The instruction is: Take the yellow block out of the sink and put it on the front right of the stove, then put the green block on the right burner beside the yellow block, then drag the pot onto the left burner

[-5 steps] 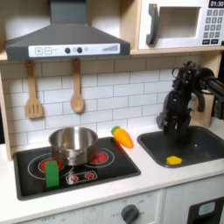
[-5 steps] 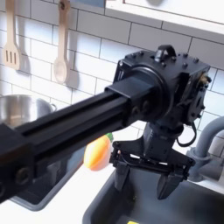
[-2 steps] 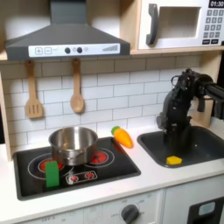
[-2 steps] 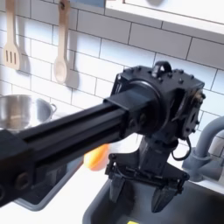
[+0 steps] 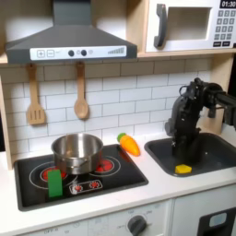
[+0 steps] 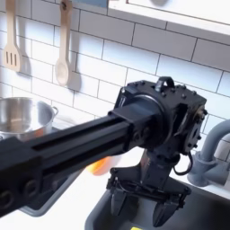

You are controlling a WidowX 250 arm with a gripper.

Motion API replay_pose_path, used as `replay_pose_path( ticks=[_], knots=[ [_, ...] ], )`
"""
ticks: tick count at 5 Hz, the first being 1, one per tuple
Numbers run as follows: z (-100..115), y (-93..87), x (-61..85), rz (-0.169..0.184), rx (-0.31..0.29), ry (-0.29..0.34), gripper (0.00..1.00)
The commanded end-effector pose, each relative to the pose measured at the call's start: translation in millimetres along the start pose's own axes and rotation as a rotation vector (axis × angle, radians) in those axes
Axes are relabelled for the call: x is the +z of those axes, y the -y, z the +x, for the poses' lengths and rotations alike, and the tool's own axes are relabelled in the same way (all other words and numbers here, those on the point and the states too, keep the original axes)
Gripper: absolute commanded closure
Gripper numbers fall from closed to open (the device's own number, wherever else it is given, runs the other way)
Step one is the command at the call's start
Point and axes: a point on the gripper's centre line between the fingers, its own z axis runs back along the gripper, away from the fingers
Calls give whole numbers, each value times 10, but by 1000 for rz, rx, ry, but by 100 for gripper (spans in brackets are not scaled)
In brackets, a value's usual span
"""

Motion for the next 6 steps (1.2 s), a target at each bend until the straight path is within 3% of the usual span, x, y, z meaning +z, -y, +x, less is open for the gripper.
replay_pose_path(
  ticks=[1, 6],
  knots=[
    [-41, 20, -151, -10, 19, -30, 0],
    [-95, -7, -436, 7, 31, -47, 0]
  ],
)
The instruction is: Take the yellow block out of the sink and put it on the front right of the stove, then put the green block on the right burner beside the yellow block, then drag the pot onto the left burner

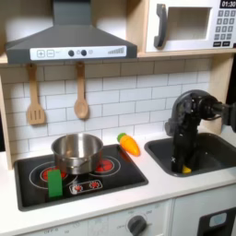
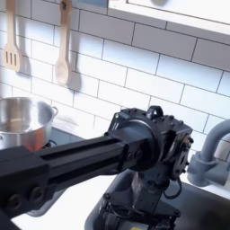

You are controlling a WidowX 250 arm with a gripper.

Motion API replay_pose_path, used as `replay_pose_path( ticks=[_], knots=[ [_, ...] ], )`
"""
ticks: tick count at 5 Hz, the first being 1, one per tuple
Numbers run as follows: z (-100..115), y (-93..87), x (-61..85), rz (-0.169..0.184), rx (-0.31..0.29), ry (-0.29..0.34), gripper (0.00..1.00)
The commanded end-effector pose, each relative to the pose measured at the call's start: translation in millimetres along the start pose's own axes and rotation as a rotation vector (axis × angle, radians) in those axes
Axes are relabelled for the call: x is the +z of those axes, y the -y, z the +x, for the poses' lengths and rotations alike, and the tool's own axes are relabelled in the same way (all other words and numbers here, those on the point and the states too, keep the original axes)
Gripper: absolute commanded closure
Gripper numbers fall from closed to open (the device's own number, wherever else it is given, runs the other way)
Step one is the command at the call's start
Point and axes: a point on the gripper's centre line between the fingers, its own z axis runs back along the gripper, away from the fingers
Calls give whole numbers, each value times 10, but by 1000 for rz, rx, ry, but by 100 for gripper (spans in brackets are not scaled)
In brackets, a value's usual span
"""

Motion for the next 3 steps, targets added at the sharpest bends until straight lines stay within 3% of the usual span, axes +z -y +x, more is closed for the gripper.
replay_pose_path(
  ticks=[1, 3],
  knots=[
    [0, -20, -60, 10, 4, 15, 0],
    [18, -36, -72, 17, 28, 38, 0]
  ],
)
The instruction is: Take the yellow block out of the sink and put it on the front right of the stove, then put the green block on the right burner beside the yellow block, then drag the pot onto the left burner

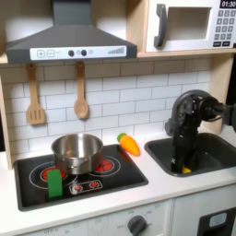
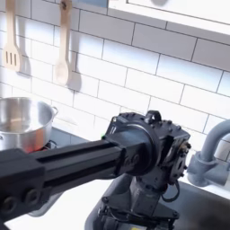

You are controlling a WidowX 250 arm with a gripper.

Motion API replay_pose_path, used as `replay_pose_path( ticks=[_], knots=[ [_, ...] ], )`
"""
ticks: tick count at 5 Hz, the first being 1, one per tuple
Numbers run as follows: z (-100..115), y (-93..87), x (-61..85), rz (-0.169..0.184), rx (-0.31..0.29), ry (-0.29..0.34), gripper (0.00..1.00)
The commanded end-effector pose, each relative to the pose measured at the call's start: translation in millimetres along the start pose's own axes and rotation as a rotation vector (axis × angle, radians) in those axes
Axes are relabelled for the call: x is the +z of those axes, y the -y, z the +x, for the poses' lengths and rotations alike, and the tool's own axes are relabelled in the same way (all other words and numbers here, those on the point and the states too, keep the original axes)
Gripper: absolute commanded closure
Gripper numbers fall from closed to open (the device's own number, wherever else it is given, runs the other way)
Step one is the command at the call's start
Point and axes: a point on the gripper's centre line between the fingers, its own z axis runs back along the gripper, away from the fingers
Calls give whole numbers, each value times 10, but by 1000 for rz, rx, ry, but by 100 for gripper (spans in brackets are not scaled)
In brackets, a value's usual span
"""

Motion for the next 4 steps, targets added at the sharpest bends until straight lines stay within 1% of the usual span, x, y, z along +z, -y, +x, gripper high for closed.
replay_pose_path(
  ticks=[1, 2, 3, 4],
  knots=[
    [5, 4, -33, 4, 6, 13, 0],
    [45, 10, -19, 15, 15, 16, 0],
    [73, 54, 8, 0, -9, 31, 98],
    [106, 84, 17, -14, 5, 31, 100]
  ],
)
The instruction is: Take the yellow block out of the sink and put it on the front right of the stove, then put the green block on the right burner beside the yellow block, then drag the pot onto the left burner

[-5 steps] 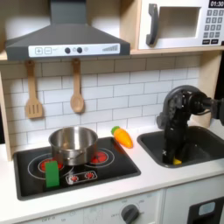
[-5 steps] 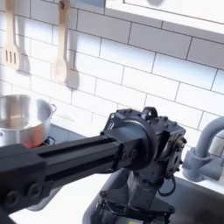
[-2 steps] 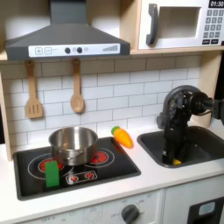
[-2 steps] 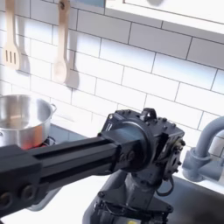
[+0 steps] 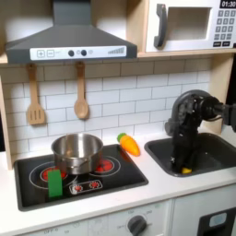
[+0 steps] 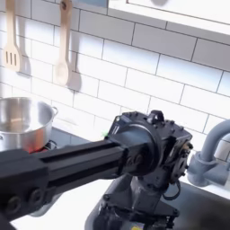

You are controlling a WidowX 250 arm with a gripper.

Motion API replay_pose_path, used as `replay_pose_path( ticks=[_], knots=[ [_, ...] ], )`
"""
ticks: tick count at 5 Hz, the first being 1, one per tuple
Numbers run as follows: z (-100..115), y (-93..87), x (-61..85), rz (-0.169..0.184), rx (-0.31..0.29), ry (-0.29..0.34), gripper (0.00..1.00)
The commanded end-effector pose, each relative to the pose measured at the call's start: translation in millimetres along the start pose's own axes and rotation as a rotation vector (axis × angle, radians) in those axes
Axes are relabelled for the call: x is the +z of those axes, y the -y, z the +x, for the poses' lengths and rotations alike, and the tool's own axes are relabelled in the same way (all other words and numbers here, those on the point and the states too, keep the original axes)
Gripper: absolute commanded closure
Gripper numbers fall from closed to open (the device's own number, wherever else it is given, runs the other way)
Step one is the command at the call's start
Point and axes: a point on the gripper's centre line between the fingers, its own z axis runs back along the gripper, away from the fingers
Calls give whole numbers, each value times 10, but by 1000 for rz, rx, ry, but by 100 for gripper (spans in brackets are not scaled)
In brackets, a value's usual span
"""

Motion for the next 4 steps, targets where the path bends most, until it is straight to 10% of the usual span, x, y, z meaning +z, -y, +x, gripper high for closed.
replay_pose_path(
  ticks=[1, 3, 4],
  knots=[
    [73, 47, 26, -24, 1, 7, 100],
    [89, 84, 47, -35, -10, 2, 100],
    [91, 127, 39, -22, -28, -10, 0]
  ],
)
